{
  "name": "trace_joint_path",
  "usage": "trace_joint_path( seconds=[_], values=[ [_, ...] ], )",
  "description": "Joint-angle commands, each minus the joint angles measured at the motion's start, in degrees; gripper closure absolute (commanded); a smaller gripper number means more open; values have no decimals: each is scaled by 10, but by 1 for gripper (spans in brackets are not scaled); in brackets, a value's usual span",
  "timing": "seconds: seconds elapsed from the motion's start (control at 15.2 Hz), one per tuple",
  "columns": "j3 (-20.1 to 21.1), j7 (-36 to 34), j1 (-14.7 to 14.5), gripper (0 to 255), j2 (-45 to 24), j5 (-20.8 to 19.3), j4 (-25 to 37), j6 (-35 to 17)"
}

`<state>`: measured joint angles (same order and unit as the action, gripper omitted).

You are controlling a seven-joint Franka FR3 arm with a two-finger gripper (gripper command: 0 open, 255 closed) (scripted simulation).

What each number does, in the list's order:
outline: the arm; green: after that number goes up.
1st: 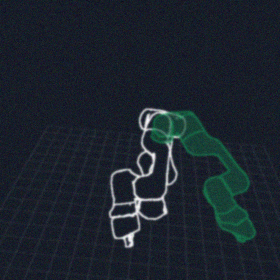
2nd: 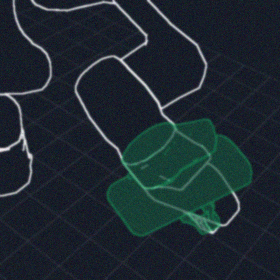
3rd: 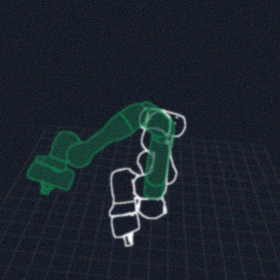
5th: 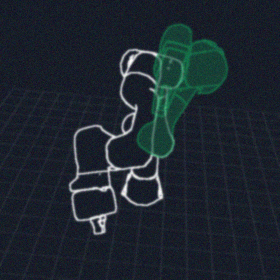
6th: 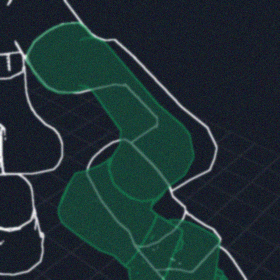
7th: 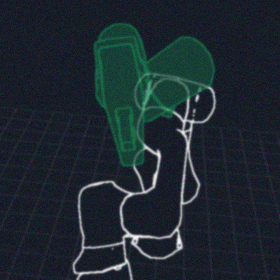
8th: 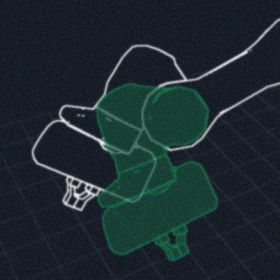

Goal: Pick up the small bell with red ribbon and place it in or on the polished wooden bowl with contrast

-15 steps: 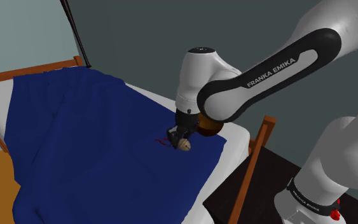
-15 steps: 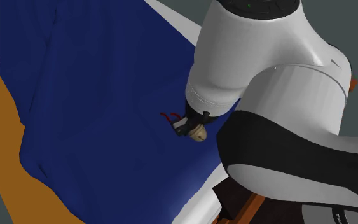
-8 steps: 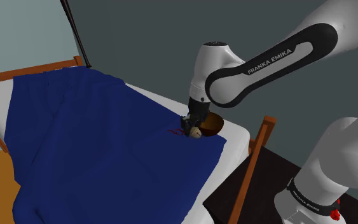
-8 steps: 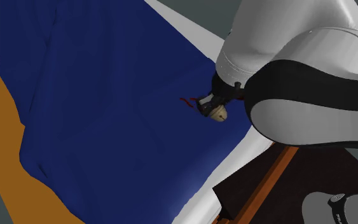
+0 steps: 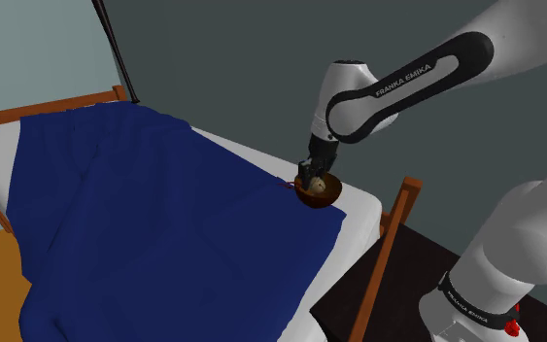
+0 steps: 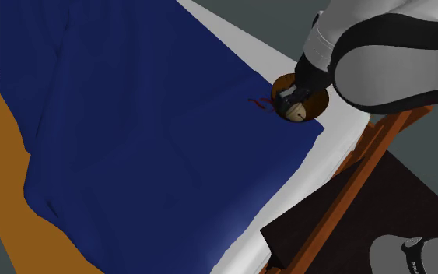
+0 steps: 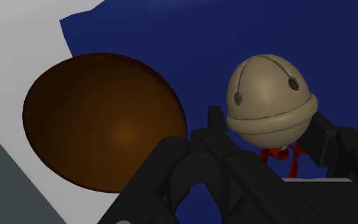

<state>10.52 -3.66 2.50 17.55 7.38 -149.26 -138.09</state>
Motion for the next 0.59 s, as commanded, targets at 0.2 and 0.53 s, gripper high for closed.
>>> trace_joint_path(
  seconds=[0.2,0.53],
  values=[
    [-54,79,36,255,-26,-14,23,2],
    [-103,154,68,255,-62,-21,60,8]
  ],
)
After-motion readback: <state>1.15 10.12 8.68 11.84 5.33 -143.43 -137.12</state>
